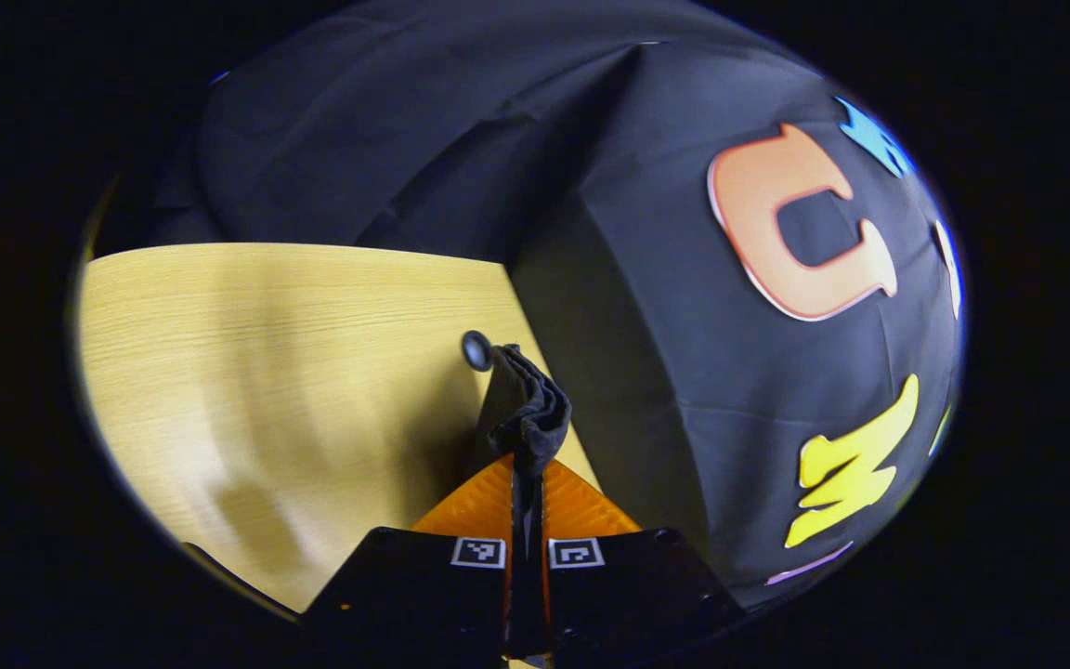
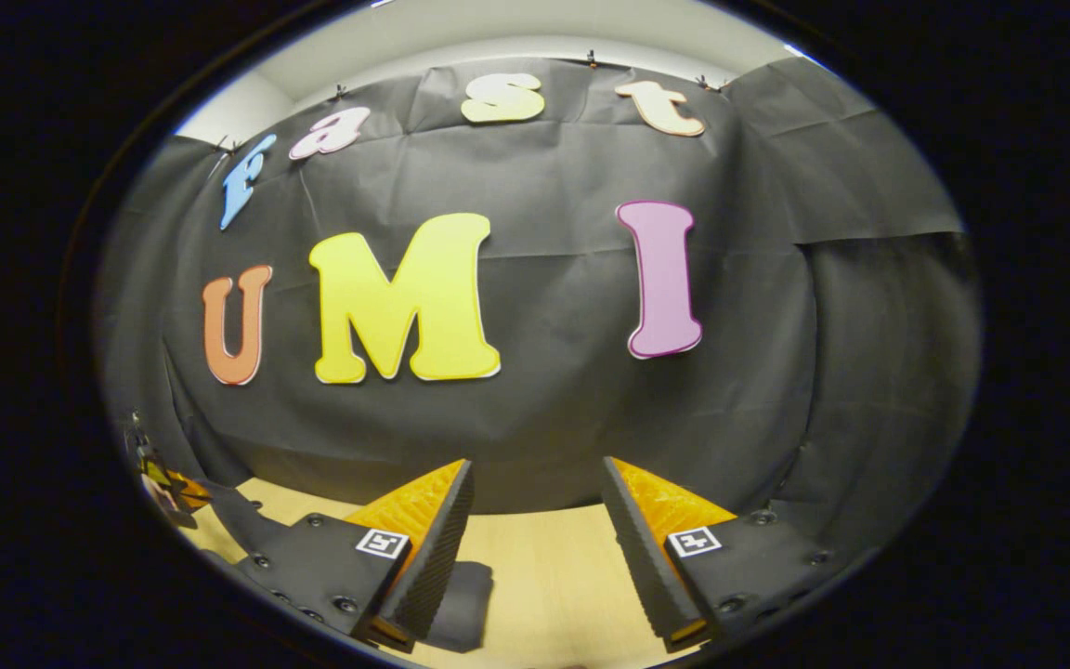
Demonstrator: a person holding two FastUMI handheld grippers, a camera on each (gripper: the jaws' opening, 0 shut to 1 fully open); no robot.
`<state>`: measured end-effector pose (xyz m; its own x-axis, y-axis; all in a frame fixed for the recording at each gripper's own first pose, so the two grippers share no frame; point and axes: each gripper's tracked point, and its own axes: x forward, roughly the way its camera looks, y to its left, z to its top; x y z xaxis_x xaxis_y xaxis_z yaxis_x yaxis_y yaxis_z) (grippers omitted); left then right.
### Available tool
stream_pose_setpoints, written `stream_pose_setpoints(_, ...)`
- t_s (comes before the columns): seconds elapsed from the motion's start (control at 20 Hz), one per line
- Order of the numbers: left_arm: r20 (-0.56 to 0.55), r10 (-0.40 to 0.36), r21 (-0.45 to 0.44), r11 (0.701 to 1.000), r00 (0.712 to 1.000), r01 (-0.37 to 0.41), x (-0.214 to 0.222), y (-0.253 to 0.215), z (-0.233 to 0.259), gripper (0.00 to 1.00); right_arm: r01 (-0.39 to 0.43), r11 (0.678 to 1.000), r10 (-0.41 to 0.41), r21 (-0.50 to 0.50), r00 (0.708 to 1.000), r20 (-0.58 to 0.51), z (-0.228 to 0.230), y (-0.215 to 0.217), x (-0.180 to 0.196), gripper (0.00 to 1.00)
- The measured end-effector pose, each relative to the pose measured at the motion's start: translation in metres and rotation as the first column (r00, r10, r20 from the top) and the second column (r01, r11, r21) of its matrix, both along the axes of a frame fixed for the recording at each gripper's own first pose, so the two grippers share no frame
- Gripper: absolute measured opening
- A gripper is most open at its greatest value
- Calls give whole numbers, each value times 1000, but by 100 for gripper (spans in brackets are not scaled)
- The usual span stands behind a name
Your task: Grasp the waist and the cuffs of the jeans and fold them to make the two legs overlap; first hold the waist and fold one-third of the jeans toward the cuffs, then hold the cuffs and fold the remaining one-third in the same direction to finish folding.
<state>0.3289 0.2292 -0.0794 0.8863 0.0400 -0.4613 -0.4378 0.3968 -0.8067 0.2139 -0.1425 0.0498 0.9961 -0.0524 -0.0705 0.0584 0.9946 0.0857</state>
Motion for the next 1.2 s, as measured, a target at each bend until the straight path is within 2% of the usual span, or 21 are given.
stream_pose_setpoints(0.2,43,-106,169,981,993,98,9,-48,37,3,45,999,-45,4,999,24,16,-23,-12,85)
stream_pose_setpoints(0.4,79,-215,236,953,973,192,17,-112,61,3,88,996,-89,7,996,30,25,-49,-26,85)
stream_pose_setpoints(0.45,81,-244,259,941,966,216,17,-128,62,3,99,995,-99,16,995,32,27,-54,-32,88)
stream_pose_setpoints(0.6,92,-349,313,899,933,305,18,-189,71,3,135,990,-136,31,990,32,26,-71,-45,85)
stream_pose_setpoints(0.9,26,-549,421,764,835,489,17,-303,50,3,186,982,-187,28,982,34,25,-98,-66,85)
stream_pose_setpoints(1.1,-44,-648,509,641,761,575,26,-354,28,3,222,974,-223,31,974,28,23,-114,-76,88)
stream_pose_setpoints(1.2,-98,-670,543,584,736,603,20,-369,11,3,240,970,-241,34,970,23,21,-120,-81,85)
